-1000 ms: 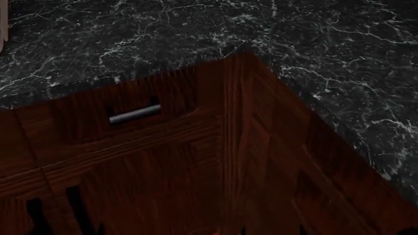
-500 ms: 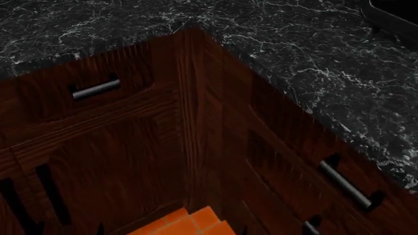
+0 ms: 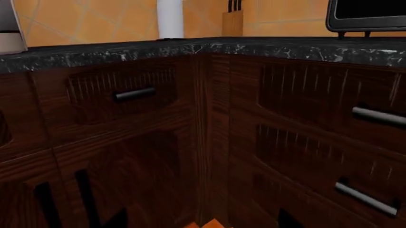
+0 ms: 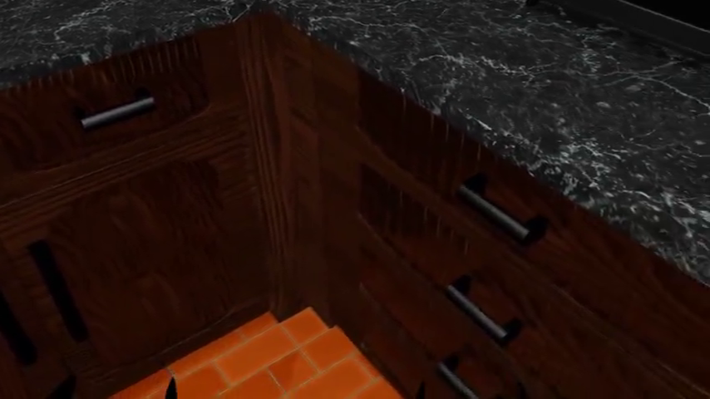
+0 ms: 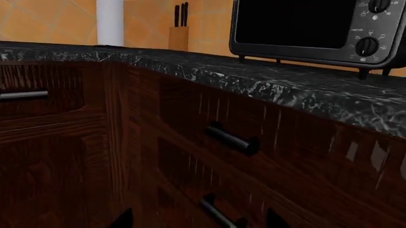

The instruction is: Navigate to the shelves.

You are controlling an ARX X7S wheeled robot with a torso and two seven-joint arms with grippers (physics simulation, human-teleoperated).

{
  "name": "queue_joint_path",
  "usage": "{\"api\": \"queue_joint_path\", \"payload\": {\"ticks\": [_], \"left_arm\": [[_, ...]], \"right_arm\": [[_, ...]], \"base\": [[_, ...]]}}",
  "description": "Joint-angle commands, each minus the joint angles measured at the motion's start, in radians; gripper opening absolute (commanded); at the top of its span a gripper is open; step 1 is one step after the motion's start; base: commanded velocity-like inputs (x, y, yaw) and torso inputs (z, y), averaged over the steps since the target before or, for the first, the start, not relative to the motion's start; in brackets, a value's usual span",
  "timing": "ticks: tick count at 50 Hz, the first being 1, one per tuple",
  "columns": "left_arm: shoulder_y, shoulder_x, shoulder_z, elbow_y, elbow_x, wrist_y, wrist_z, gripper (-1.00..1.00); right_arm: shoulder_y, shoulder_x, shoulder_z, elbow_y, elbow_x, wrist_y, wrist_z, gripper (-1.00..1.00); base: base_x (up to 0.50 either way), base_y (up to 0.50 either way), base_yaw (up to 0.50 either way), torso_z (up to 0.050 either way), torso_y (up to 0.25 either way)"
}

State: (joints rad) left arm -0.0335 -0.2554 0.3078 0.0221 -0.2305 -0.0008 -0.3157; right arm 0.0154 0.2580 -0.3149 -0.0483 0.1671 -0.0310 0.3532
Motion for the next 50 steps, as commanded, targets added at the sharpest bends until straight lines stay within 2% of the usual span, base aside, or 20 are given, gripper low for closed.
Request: {"api": "queue_joint_path", "payload": {"ticks": [1,26,50], "left_arm": [[-0.002,-0.003,0.004,-0.001,-0.004,0.0,-0.003,1.0],[-0.001,-0.012,0.011,0.003,-0.011,0.003,-0.011,1.0],[-0.005,-0.017,0.018,-0.003,-0.017,0.008,-0.016,1.0]], "right_arm": [[0.002,0.001,0.0,0.002,0.008,-0.001,0.004,1.0],[-0.001,0.009,-0.001,-0.006,0.038,-0.009,0.002,1.0],[0.003,0.013,-0.004,-0.003,0.059,-0.001,0.006,1.0]], "base": [[-0.36,0.3,-0.29,0.0,0.0],[-0.32,0.29,-0.37,0.0,0.0],[-0.1,0.12,-0.5,0.0,0.0]]}}
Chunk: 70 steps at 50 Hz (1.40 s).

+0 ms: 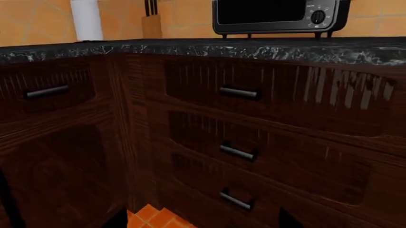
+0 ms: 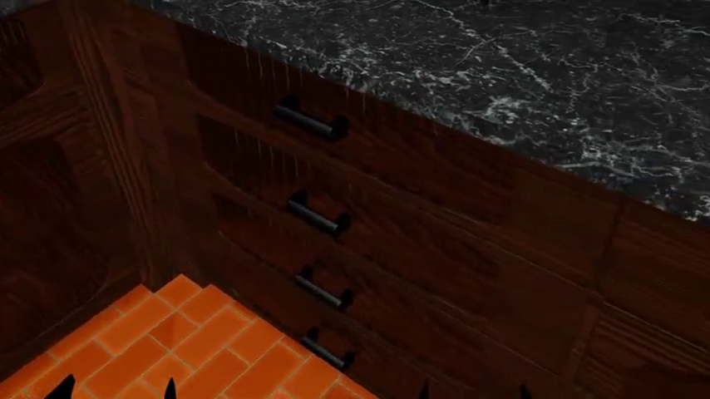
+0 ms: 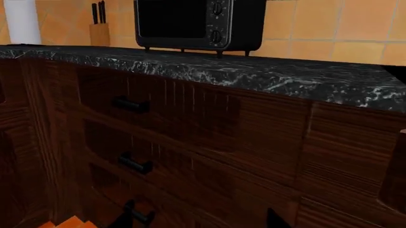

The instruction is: Navigate to the shelves.

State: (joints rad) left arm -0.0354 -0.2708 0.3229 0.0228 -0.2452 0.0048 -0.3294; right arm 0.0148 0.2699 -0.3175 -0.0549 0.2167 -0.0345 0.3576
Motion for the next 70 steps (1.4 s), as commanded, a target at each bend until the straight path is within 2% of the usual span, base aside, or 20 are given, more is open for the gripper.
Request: {"api": "queue_joint_path", "payload": {"ticks": [1,70], "left_arm": [[-0.003,-0.002,0.003,-0.004,-0.002,0.002,-0.002,1.0],[-0.008,-0.017,0.022,-0.003,-0.019,0.006,-0.019,1.0]], "right_arm": [[0.004,0.002,-0.001,0.003,0.009,0.003,0.002,1.0],[0.007,0.013,-0.009,0.003,0.022,-0.011,0.039,1.0]], "base": [[-0.03,0.03,-0.5,0.0,0.0],[-0.02,0.04,-0.5,0.0,0.0]]}}
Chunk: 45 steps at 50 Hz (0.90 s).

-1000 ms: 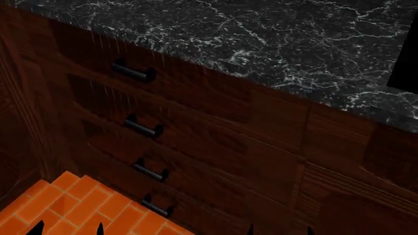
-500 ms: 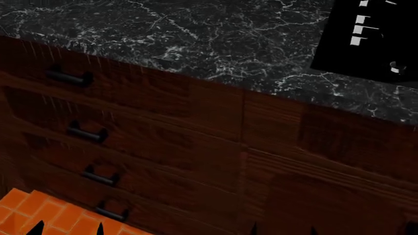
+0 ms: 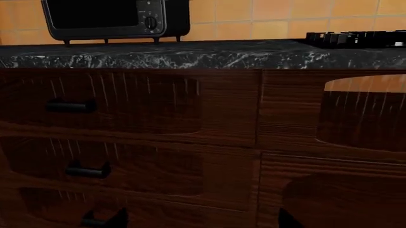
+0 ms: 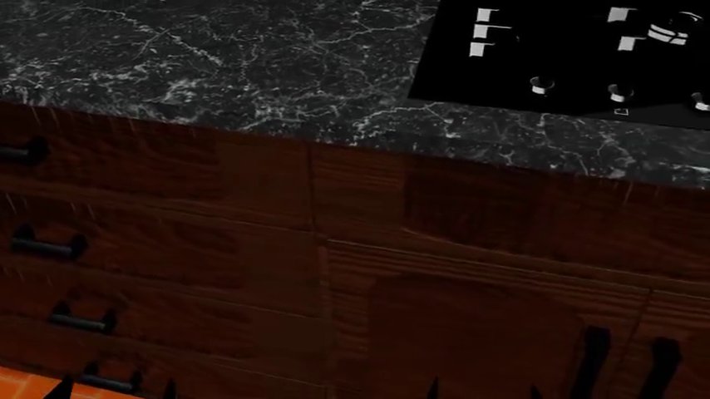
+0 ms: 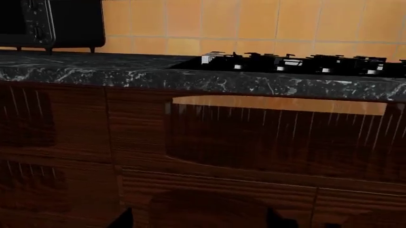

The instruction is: Navigate to the shelves.

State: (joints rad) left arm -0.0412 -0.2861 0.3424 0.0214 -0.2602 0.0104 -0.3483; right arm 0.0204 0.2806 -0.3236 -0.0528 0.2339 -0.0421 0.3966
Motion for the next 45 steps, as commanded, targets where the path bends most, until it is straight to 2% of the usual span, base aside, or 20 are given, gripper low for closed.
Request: {"api": "queue_joint_path", "payload": {"ticks": [1,36,45], "left_arm": [[-0.001,-0.002,0.003,-0.001,-0.006,0.004,0.002,1.0],[-0.003,-0.012,0.01,0.002,-0.015,0.002,-0.007,1.0],[-0.003,-0.013,0.013,0.002,-0.016,0.003,-0.01,1.0]], "right_arm": [[0.001,0.003,-0.003,0.001,0.005,-0.003,0.001,1.0],[0.005,0.005,-0.009,0.002,0.014,0.002,0.019,1.0],[0.002,0.009,-0.016,0.0,0.011,-0.005,0.016,1.0]], "base": [[-0.01,0.06,-0.5,0.0,0.0],[0.0,0.06,-0.48,0.0,0.0],[0.0,0.01,-0.04,0.0,0.0]]}}
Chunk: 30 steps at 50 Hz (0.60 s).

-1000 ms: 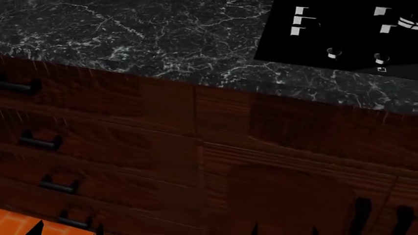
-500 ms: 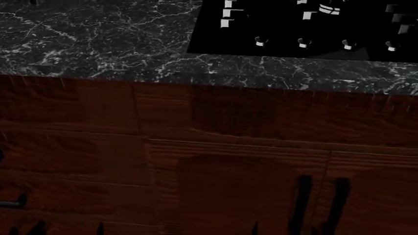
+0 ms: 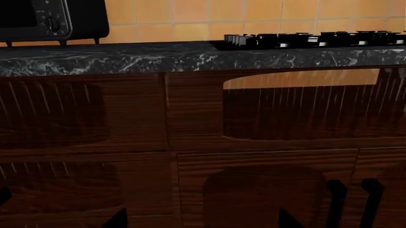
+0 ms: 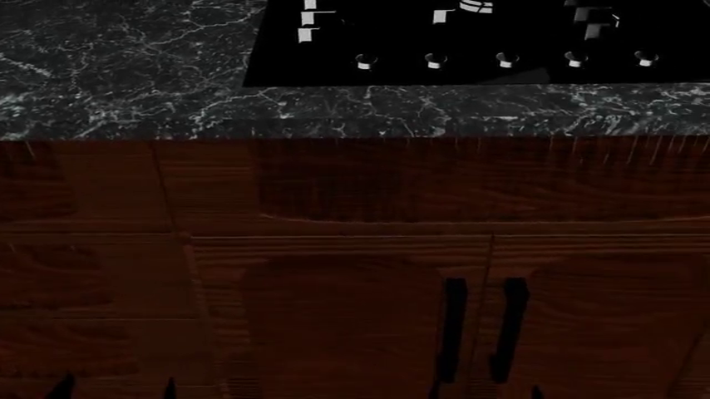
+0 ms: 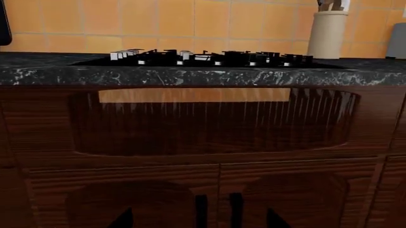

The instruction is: Navigate to the shelves.

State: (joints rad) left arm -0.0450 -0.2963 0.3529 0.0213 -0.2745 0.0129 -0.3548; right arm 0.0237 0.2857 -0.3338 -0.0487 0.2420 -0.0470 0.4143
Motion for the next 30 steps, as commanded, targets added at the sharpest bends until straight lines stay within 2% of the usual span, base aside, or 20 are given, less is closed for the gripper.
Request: {"api": "queue_joint_path", "payload": {"ticks": [1,4,30], "left_arm": [[0.0,-0.003,0.002,0.002,-0.002,0.0,-0.003,1.0],[0.0,-0.004,0.003,0.002,-0.003,0.0,-0.004,1.0],[-0.002,-0.008,0.01,0.002,-0.008,0.0,-0.009,1.0]], "right_arm": [[-0.001,0.004,-0.007,-0.004,0.005,0.005,-0.002,1.0],[-0.001,0.006,-0.01,-0.005,0.001,0.006,0.001,1.0],[0.003,0.014,-0.019,-0.005,0.009,0.015,0.001,1.0]], "base": [[0.0,0.0,0.0,0.0,0.0],[0.0,0.0,0.0,0.0,0.0],[-0.49,0.02,0.0,0.0,0.0]]}}
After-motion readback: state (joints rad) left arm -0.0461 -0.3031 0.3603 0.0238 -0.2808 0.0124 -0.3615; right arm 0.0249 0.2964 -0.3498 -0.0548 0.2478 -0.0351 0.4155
